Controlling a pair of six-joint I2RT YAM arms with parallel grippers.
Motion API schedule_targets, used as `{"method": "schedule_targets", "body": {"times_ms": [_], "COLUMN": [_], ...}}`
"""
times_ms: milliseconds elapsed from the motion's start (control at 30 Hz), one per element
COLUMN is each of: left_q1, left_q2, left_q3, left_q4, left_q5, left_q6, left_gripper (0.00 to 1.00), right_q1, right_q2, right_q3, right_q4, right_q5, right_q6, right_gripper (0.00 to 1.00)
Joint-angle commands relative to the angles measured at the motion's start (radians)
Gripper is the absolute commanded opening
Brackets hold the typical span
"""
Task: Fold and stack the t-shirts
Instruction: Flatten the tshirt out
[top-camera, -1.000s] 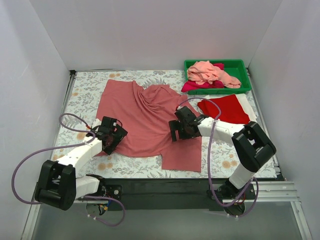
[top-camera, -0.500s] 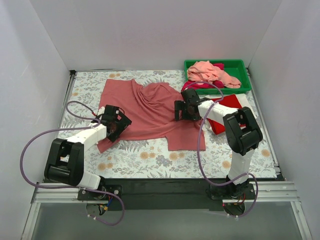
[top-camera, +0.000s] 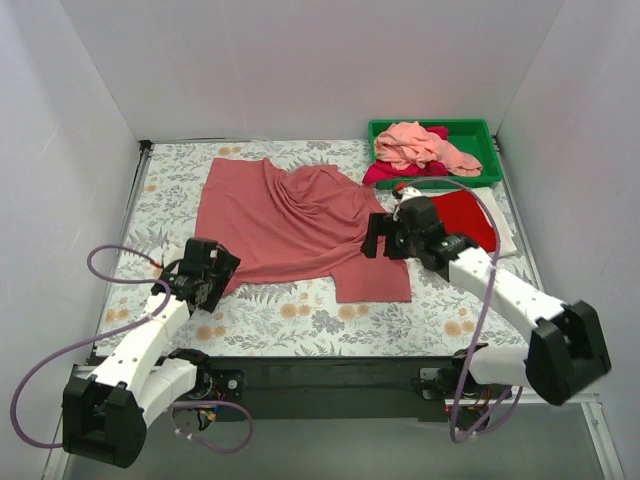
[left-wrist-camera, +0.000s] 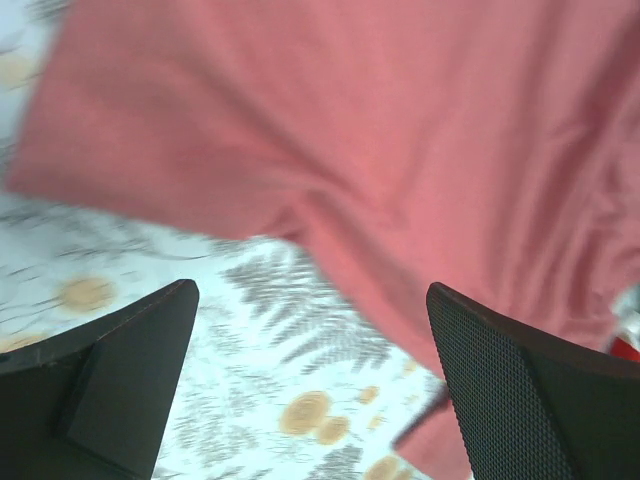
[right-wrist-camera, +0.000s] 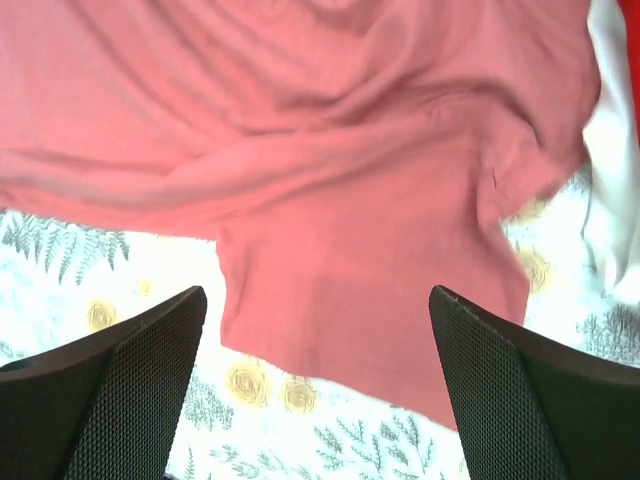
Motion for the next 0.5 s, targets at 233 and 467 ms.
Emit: {"method": "schedule_targets", "body": {"times_ms": [233, 467], "left_q1": [0.041, 0.11], "left_q2": [-0.043, 0.045], "left_q3": [-0.135, -0.114], "left_q4": [-0.233, -0.193], "left_q5": [-0.17, -0.213], "left_q6": [-0.217, -0.206], "left_gripper": [0.92, 0.85], "right_q1": [0.002, 0.002], "right_q2": [-0.297, -0.333], "right_q3": [-0.263, -0.299], "right_q4": [0.048, 0.046], "right_q5": [-0.058, -0.096], "right_q6": [0.059, 0.058], "right_gripper": [0.98, 0.98]}}
